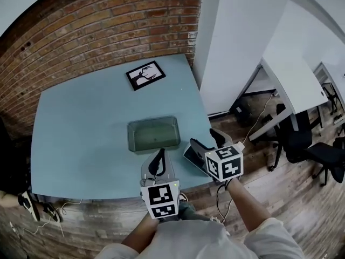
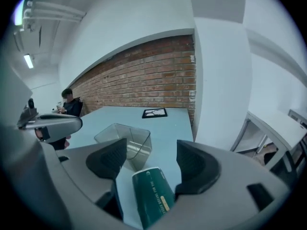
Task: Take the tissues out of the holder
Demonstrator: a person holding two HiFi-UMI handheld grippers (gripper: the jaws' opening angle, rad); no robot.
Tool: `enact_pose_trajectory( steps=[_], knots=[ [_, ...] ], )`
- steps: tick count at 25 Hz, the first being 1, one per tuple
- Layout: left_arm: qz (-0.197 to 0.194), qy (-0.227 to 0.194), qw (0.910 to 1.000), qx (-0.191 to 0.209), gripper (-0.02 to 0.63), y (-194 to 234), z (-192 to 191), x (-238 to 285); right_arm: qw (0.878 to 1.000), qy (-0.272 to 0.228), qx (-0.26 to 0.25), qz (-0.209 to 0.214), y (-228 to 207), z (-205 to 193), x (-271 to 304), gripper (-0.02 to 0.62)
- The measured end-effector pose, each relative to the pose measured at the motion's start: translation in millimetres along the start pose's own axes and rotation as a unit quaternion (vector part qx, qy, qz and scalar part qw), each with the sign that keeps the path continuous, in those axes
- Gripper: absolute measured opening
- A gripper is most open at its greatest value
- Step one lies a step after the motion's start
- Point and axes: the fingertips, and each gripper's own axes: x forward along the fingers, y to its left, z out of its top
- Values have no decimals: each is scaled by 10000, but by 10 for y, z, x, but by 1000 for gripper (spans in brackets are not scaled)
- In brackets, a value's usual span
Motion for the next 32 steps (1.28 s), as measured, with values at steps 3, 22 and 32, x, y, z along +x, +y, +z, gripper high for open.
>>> enact_pose_trajectory(
  steps=[3, 22, 32],
  knots=[
    [62, -71, 9999, -42, 8, 16, 31, -44, 9989, -220, 391, -118, 14, 53, -78, 299],
    [354, -244, 9990, -105, 8, 172, 136, -236, 9950, -874, 481, 74, 699, 293, -394, 49],
    [413, -184, 9989, -156, 9, 229, 98, -241, 9962, -742, 410, 182, 829, 198, -331, 5]
  ],
)
